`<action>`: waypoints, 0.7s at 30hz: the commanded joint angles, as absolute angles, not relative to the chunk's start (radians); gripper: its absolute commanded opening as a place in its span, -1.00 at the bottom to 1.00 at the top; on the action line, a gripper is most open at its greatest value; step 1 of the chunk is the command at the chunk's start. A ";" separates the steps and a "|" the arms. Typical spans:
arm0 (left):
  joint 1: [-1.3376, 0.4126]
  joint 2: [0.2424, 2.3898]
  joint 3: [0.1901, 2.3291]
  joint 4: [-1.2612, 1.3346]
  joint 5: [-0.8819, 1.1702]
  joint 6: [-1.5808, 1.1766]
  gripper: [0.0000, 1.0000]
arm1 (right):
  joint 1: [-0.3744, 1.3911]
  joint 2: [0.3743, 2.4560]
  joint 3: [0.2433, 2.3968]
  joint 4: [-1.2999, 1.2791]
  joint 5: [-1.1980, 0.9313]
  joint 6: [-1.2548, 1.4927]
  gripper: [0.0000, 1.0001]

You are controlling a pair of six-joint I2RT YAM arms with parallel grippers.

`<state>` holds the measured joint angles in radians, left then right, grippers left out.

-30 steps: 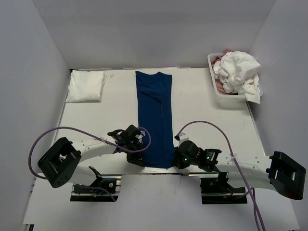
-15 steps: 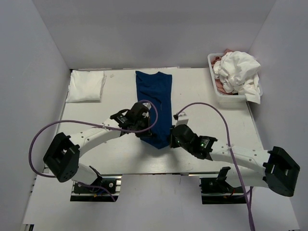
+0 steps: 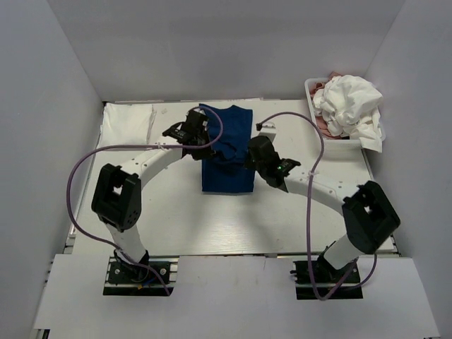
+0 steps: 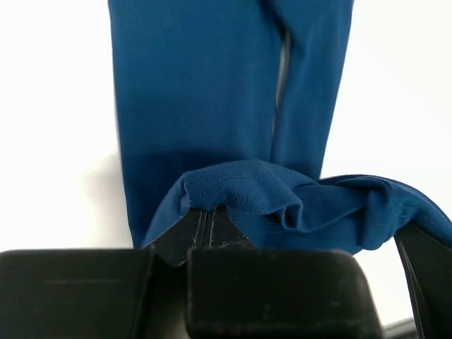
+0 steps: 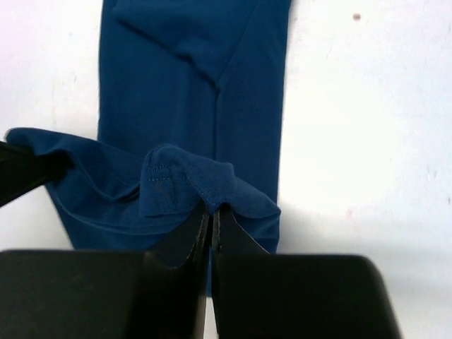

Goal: Fold and stack the t-shirts

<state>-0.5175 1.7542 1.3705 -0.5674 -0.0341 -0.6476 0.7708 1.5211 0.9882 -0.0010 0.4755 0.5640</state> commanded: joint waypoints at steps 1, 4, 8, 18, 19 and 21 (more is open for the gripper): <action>-0.473 1.799 1.469 -0.580 -0.032 -0.594 -1.00 | 0.723 1.600 1.093 0.069 0.450 0.512 -1.00; -0.445 1.886 1.551 -0.591 -0.009 -0.583 -1.00 | 0.686 1.670 1.170 0.075 0.407 0.492 -1.00; -0.405 1.936 1.560 -0.568 0.026 -0.583 -1.00 | 0.654 1.770 1.219 0.083 0.359 0.474 -1.00; -0.348 2.123 1.755 -0.554 0.086 -0.574 -0.39 | 0.571 2.003 1.446 0.014 0.238 0.470 -0.55; -0.338 2.123 1.764 -0.564 0.086 -0.574 -0.16 | 0.563 2.025 1.485 0.002 0.229 0.469 -0.35; -0.337 2.111 1.764 -0.586 0.075 -0.574 0.64 | 0.558 2.019 1.516 -0.040 0.203 0.447 0.17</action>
<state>-0.3496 2.1620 1.7191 -0.5648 0.0647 -0.5770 0.5686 2.0315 1.4414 -0.0093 0.2569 0.4831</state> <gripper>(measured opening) 0.742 0.522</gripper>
